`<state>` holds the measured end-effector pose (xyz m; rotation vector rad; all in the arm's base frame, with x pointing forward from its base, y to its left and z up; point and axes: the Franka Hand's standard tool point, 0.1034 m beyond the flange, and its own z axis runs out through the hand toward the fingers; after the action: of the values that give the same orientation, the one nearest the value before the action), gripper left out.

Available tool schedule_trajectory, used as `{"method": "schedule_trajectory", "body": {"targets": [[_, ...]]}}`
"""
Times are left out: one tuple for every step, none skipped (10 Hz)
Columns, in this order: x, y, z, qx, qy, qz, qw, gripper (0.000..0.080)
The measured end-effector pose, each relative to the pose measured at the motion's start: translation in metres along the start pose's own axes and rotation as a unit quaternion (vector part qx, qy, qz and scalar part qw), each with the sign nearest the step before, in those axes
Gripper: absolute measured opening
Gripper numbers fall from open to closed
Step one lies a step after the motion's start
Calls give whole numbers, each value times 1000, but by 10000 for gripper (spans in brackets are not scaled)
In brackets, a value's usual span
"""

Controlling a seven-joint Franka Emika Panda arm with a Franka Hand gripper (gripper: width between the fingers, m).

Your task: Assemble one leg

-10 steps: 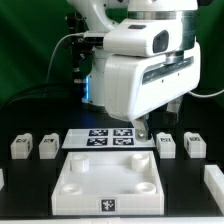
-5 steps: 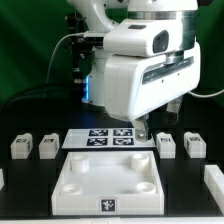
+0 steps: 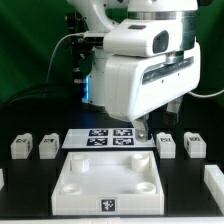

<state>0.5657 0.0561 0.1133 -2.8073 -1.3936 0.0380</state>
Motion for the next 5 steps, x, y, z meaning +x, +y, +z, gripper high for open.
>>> {"method": "schedule_trajectory", "body": {"targets": [[-1, -1, 0, 0, 0, -13, 1000, 650], [-7, -8, 4, 2, -2, -13, 1000, 650], [-19, -18, 9, -2, 1, -43, 999, 650], [-37, -27, 16, -3, 2, -123, 992, 650], [-59, -35, 26, 0, 1, -166, 986, 650]]}}
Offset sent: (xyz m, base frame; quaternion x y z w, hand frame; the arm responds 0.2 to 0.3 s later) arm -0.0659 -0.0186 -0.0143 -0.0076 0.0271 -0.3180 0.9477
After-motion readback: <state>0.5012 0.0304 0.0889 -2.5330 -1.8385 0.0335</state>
